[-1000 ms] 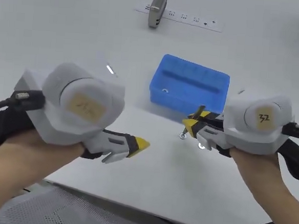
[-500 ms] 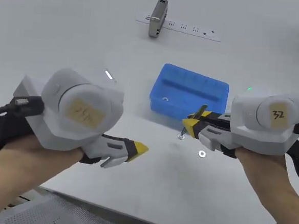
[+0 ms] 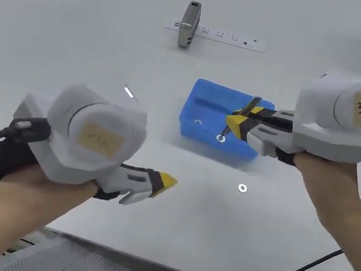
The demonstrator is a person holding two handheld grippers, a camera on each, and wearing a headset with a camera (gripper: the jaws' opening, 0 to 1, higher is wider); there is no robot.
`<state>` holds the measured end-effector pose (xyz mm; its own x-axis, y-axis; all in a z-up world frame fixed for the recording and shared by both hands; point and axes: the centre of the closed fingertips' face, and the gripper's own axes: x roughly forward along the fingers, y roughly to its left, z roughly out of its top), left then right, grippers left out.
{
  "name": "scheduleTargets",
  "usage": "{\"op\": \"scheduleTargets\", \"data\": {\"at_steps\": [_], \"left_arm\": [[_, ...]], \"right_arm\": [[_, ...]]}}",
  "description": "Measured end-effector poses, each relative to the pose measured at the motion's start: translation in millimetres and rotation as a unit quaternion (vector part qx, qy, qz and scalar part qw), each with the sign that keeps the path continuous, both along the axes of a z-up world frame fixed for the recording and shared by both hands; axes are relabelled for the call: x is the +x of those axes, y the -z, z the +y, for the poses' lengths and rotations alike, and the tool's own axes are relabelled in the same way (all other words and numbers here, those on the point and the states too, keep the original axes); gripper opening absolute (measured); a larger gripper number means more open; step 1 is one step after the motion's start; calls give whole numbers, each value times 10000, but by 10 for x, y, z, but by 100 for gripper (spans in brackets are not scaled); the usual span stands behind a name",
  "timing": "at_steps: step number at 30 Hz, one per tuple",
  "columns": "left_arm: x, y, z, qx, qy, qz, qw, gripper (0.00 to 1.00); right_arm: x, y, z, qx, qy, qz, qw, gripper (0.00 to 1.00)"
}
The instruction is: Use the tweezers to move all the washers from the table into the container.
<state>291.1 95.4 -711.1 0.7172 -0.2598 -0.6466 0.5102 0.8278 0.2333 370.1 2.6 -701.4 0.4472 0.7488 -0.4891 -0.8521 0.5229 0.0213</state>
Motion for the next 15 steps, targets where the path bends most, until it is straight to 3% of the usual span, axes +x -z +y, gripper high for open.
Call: {"op": "scheduleTargets", "data": {"at_steps": [11,15], "left_arm": [[0,32,14,-10,-23,29,10000,98],[-8,56,24,6,-16,57,10000,98]], "right_arm": [[214,98,0,18,303,-1,9995,4],[305,210,-9,-154,397,-42,9991,4]]}}
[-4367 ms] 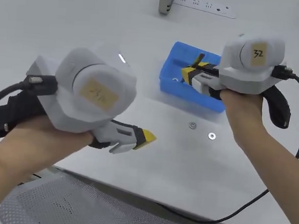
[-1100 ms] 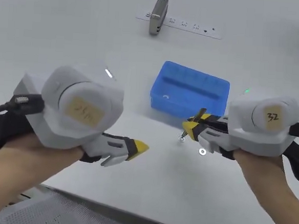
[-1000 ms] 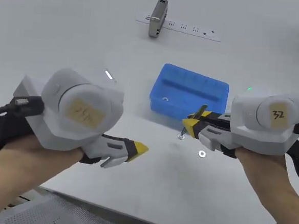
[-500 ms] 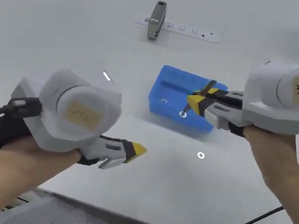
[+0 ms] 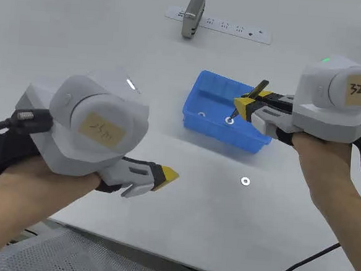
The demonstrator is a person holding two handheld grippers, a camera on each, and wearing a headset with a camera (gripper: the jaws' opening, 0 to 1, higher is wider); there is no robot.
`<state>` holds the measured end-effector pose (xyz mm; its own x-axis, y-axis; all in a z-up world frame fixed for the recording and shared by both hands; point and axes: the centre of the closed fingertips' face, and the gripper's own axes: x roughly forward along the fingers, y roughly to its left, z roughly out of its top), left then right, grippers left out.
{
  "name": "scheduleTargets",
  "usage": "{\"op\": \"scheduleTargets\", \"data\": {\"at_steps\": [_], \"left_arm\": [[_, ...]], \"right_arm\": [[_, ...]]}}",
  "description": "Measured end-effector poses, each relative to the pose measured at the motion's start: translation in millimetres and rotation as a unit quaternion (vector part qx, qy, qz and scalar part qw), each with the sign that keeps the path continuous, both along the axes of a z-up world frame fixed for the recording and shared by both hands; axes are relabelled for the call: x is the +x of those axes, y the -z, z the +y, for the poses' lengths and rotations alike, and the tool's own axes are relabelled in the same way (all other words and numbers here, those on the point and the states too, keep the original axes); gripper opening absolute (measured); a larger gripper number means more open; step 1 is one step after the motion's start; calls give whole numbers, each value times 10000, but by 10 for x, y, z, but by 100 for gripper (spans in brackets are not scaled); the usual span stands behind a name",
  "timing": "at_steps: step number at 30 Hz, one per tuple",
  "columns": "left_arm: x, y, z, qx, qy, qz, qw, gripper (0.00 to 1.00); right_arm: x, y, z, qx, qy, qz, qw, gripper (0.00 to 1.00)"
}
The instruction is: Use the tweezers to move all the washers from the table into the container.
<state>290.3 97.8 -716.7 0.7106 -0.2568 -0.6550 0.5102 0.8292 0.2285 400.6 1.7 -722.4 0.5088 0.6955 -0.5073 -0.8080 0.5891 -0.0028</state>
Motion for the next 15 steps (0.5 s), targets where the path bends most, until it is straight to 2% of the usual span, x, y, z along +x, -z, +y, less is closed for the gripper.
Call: {"op": "scheduleTargets", "data": {"at_steps": [7,12,15], "left_arm": [[-13,12,14,9,-10,19,10000,98],[-30,15,32,14,-30,35,10000,98],[-43,19,33,4,-42,51,10000,98]], "right_arm": [[6,255,3,-148,42,202,9997,4],[1,304,-6,-66,97,346,9993,4],[5,327,-19,-151,79,338,9993,4]]}}
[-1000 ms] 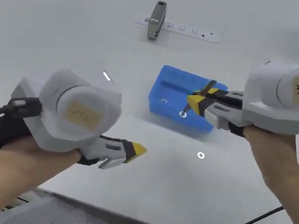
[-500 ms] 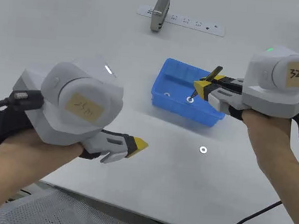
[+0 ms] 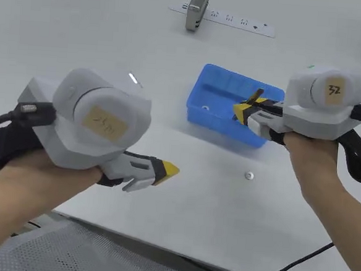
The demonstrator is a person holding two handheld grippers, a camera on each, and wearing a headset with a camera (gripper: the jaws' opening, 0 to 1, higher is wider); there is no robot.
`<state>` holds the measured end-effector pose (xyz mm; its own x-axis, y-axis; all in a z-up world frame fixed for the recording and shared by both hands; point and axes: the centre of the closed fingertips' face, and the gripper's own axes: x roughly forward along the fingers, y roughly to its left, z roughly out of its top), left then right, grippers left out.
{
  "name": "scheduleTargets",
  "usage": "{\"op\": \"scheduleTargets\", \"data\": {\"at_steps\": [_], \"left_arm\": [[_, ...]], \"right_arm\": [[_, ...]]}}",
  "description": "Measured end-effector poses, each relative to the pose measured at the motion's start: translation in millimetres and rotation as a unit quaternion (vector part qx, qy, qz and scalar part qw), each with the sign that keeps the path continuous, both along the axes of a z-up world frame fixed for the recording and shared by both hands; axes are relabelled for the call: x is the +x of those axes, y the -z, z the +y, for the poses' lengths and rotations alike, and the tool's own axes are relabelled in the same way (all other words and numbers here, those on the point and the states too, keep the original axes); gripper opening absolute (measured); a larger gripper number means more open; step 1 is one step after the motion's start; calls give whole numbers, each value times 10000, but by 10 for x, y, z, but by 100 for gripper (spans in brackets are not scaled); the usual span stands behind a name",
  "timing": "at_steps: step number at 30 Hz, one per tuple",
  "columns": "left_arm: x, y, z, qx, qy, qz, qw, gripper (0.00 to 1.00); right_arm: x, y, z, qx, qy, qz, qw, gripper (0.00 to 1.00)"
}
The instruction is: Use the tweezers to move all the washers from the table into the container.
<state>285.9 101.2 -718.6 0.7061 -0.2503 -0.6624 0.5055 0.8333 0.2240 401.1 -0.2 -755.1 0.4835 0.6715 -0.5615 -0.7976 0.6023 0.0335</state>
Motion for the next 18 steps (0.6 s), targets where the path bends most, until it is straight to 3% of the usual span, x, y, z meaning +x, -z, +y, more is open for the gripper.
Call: {"op": "scheduleTargets", "data": {"at_steps": [9,18], "left_arm": [[13,-5,-2,46,29,-2,10000,98],[16,3,32,86,13,8,10000,98]], "right_arm": [[-15,134,11,-286,-134,-12,9995,4],[-6,150,-1,-223,-116,94,9996,4]]}}
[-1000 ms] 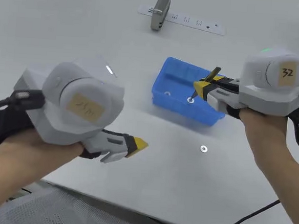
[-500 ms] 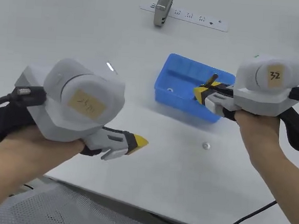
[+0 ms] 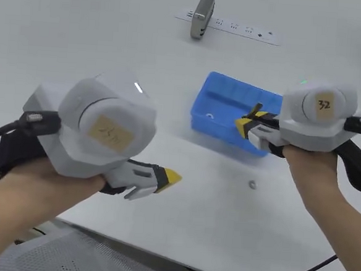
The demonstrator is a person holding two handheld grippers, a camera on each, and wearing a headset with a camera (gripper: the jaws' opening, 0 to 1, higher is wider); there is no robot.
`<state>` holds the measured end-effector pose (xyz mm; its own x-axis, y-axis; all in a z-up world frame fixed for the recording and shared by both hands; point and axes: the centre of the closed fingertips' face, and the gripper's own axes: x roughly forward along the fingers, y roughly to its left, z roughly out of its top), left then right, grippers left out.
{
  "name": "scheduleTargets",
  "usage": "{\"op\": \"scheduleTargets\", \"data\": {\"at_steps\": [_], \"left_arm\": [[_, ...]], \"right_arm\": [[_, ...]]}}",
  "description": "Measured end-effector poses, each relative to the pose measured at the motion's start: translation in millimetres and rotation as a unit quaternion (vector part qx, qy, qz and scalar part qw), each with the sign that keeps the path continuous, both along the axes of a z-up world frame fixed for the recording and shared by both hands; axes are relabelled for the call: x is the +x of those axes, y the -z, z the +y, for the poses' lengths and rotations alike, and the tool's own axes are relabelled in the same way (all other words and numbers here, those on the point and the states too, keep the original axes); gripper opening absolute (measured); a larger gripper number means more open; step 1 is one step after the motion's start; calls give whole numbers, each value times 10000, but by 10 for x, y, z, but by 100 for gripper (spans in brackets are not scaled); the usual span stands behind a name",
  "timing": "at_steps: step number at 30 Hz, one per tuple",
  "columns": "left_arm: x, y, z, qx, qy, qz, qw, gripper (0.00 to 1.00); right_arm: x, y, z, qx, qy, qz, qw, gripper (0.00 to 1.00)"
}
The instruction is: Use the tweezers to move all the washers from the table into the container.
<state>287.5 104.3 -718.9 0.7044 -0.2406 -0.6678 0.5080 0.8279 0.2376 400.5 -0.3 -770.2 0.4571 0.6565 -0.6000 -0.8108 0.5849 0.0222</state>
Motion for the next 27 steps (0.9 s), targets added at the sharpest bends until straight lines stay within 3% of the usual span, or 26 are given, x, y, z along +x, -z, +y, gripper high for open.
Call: {"op": "scheduleTargets", "data": {"at_steps": [3,9,16,21,27], "left_arm": [[-7,5,-14,28,27,20,10000,98],[4,-31,-17,-29,4,-28,10000,98],[13,-51,-16,-15,5,-65,10000,98],[9,-67,-7,-30,-20,-93,9999,98],[1,-79,-33,-75,-22,-110,9999,98]], "right_arm": [[8,-51,-21,175,129,32,9998,5],[11,-412,-126,674,308,-114,9972,5],[-143,-640,-267,780,300,-262,9962,4],[-354,-579,-383,670,316,-192,9971,4],[-583,-299,-547,373,417,0,9984,4]]}}
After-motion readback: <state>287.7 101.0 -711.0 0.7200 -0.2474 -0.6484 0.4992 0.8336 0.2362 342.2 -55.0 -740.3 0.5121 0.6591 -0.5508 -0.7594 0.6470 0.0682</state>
